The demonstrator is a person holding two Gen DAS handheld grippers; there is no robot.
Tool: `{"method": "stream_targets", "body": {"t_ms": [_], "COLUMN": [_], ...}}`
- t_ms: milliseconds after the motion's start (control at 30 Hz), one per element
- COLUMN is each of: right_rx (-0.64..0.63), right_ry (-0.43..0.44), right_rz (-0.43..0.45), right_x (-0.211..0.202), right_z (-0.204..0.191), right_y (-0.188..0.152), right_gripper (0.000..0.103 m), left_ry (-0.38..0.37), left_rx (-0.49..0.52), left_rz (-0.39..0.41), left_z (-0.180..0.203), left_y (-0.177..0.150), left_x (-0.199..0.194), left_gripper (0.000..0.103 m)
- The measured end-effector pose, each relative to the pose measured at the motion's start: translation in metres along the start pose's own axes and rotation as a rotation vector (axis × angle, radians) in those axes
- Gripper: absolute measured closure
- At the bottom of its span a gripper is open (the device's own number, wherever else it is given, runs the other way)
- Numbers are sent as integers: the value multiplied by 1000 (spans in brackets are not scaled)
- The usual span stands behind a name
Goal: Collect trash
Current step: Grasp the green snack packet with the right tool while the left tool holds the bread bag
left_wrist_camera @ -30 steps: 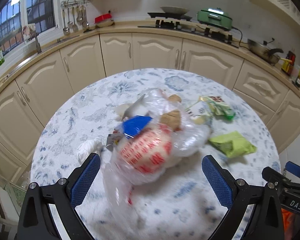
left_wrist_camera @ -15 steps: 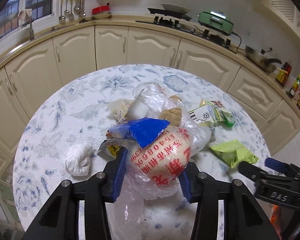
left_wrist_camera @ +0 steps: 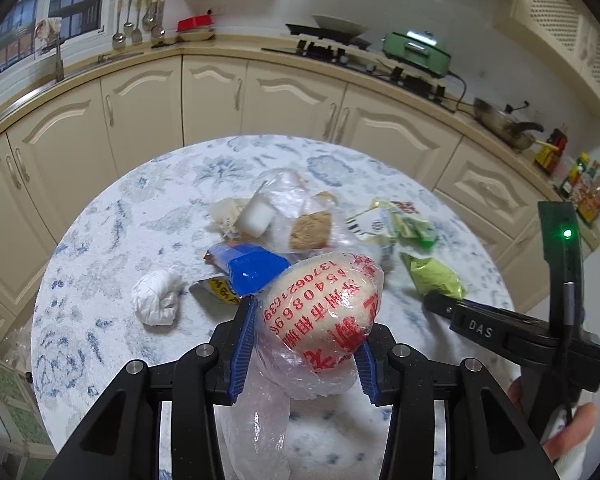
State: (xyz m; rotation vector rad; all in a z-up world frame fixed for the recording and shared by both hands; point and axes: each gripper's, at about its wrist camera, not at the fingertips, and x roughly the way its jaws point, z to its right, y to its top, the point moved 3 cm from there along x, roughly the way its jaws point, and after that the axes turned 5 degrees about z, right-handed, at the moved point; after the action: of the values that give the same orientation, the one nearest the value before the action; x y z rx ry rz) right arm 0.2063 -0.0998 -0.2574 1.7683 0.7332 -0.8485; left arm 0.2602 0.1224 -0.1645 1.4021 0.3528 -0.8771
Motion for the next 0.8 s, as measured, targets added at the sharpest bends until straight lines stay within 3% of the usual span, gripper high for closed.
{"method": "stream_targets", "body": {"t_ms": [333,467,500,533,567,600,800], "right_rx": [-14,-38,-31,-31,-31,-26,-40], "right_ry": [19,9,0,-9,-19,-29,-51], "right_rz": [43,35,31,30,28,34,39], "right_x": [-29,-37,-35,-32,-28,-25,-6], "right_z": [16,18,19,19,19,18,0], "right_y": [-9,-13,-12,-9,-5,-2,18], "right_gripper": [91,86,74,49,33,7,4], "left_ry": [-3,1,5,11,23,33,70], "left_rx": [-5,-3,-5,-9,-14,-20,-41], "left_rz": [27,57,61,62,61,59,65], "left_z": [7,9,9,8,6,4,-5], "left_y": [-9,-11,-11,-12,-13,-13,-6], "left_x": [-34,-49,-51,-52,-53,-53,-49], "left_gripper": [62,62,62,62,62,62,62]}}
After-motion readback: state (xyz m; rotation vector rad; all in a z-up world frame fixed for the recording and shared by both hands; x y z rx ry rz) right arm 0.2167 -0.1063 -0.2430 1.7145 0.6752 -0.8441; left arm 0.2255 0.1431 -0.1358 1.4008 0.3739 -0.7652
